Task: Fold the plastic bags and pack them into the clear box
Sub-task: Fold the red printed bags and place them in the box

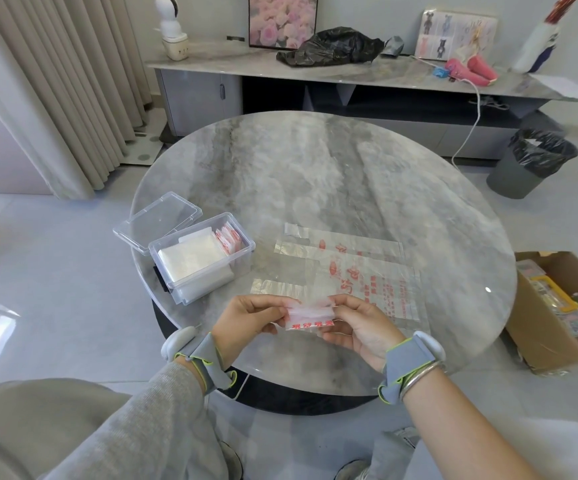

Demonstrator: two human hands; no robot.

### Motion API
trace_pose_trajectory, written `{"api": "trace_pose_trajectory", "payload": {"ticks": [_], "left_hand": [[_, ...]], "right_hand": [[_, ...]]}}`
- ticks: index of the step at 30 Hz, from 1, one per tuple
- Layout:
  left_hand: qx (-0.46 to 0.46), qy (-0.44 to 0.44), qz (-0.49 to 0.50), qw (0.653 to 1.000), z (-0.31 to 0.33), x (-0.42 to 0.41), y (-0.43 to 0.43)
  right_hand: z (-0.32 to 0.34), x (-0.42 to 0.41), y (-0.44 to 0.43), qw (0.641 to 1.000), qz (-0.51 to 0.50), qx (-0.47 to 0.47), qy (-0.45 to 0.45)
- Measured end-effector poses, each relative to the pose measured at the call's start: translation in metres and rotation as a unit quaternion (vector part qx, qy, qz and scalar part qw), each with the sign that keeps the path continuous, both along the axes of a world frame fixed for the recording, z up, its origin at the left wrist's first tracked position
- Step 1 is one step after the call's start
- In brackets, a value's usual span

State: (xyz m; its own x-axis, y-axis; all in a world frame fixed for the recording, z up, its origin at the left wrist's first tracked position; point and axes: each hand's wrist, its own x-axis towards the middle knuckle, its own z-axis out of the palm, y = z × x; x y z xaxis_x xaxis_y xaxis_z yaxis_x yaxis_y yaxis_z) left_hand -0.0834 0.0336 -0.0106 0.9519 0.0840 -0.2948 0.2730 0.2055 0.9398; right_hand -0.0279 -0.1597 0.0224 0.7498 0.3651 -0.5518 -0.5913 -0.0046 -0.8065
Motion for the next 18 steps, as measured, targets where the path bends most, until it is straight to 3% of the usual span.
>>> {"api": "trace_pose_trajectory", "payload": {"ticks": [9,18], "left_hand": [[-0.004,0.017,-0.017,1.000,0.005,-0.001,0.002],[0.022,0.040,-0.006,0.999,0.007,-0.002,0.002]], "right_hand": [[0.002,-0.002,0.004,0.999,0.002,-0.012,-0.041],[0.005,-0.001,0.014,0.977,0.044,-0.090,-0.187]]}}
